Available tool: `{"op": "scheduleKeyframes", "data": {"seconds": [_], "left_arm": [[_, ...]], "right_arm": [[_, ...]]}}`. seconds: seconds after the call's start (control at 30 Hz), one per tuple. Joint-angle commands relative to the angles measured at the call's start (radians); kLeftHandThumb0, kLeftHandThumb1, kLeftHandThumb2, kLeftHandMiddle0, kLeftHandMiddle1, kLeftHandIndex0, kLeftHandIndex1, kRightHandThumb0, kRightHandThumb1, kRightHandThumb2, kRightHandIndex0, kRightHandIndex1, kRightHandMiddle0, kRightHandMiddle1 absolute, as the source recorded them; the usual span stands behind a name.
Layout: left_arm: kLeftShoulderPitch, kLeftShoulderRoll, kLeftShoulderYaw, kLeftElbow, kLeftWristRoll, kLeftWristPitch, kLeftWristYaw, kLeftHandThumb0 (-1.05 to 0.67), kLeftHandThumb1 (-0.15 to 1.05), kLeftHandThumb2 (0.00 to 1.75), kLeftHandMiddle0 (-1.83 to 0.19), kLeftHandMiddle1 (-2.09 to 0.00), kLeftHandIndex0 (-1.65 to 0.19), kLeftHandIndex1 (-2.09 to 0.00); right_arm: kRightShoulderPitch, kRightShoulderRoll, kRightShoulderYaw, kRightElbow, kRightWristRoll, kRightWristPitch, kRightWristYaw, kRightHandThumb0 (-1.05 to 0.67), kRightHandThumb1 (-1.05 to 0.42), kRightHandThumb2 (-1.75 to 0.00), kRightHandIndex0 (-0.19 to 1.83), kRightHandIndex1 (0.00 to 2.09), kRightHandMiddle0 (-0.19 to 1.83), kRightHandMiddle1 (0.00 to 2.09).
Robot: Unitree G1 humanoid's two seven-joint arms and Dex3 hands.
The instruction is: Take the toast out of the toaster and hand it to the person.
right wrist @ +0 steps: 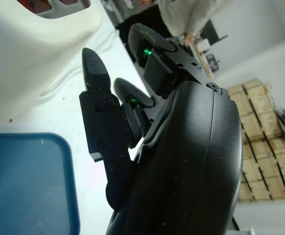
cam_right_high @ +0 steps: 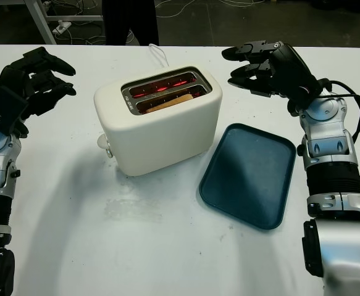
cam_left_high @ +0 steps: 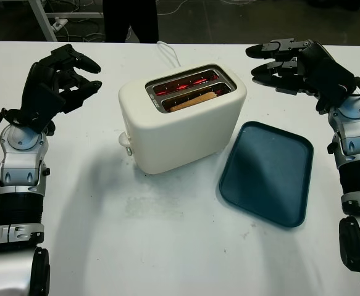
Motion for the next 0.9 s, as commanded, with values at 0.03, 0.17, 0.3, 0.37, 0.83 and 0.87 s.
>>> {"op": "scheduleKeyframes", "data": {"seconds": [0.03, 0.17, 0.3, 0.37, 0.83, 0.87], "left_arm": [[0.001, 0.007, 0.004, 0.01, -0.009, -0.026, -0.004, -1.05, 0.92, 0.19, -0.65, -1.26, -0.53, -1.25], [-0.001, 0.008, 0.004, 0.014, -0.013, -0.029, -0.007, -1.05, 0.92, 0.18, -0.65, -1.26, -0.53, -1.24], [-0.005, 0.01, 0.003, 0.02, -0.013, -0.03, -0.011, -1.05, 0.92, 0.18, -0.65, -1.25, -0.54, -1.23], [-0.007, 0.01, 0.003, 0.024, -0.014, -0.034, -0.012, -1.05, 0.92, 0.18, -0.65, -1.24, -0.54, -1.23], [-0.006, 0.01, 0.001, 0.022, -0.01, -0.032, -0.01, -1.05, 0.92, 0.18, -0.65, -1.23, -0.54, -1.22], [-0.006, 0.011, 0.001, 0.019, -0.009, -0.027, -0.008, -1.05, 0.92, 0.18, -0.65, -1.24, -0.54, -1.22]], "right_arm": [[-0.013, 0.004, -0.001, -0.001, 0.003, -0.019, -0.007, -0.29, -0.92, -0.05, 0.65, 0.55, 0.8, 0.02], [-0.015, 0.005, -0.001, 0.006, 0.004, -0.024, -0.005, -0.3, -0.92, -0.04, 0.64, 0.55, 0.8, 0.01], [-0.014, 0.002, 0.0, -0.003, 0.002, -0.02, -0.004, -0.29, -0.92, -0.04, 0.63, 0.55, 0.79, 0.01], [-0.015, 0.002, -0.001, -0.004, 0.005, -0.018, -0.002, -0.3, -0.92, -0.04, 0.63, 0.55, 0.79, 0.01], [-0.012, 0.0, 0.003, -0.008, 0.001, -0.012, -0.002, -0.31, -0.92, -0.04, 0.62, 0.57, 0.8, 0.01], [-0.012, 0.001, 0.003, -0.007, 0.001, -0.013, -0.002, -0.32, -0.92, -0.04, 0.62, 0.58, 0.8, 0.01]]}}
